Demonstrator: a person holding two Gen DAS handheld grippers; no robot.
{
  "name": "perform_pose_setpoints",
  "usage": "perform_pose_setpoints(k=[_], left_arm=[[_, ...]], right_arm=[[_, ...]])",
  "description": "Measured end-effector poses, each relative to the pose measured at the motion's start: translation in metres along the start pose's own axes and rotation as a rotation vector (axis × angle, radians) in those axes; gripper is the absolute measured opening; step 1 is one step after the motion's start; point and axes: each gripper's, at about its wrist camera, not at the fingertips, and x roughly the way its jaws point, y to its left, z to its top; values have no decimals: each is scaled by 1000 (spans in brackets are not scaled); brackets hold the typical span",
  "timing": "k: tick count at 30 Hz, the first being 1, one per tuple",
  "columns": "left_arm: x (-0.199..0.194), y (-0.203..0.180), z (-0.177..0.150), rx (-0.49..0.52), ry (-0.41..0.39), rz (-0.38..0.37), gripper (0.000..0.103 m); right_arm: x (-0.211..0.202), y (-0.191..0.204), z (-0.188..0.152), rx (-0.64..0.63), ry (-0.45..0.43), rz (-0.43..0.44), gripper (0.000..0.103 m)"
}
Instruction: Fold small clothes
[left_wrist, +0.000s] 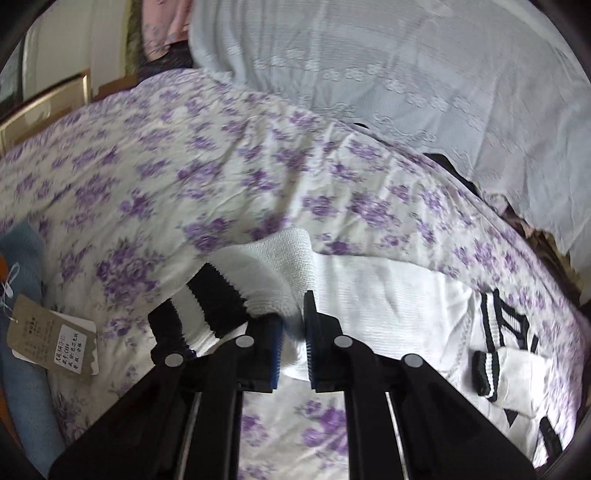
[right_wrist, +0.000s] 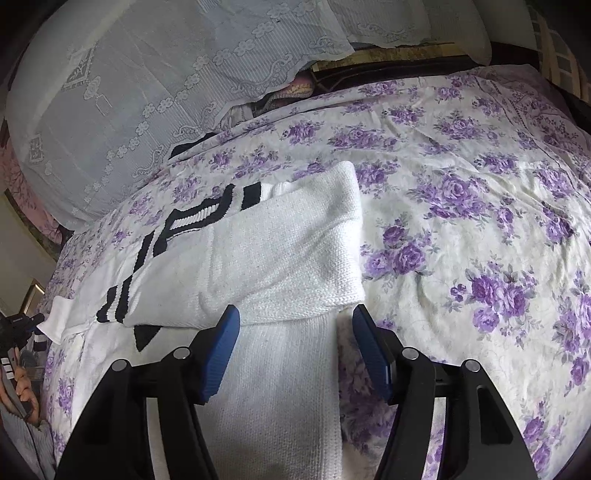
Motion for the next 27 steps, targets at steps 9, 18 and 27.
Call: perform_pose_setpoints(k=[9,18,27], left_arm=[[-22,-65,1,158,-44,-35,10],[-34,-125,-11,301,-52,-85,10],[-34,-186,-32,419,-44,-145,10]], right_arm=[[29,56,30,-177,85,46,63],[40,51,18,-168,124,58,65],[36,38,25,-101,116,87,65]])
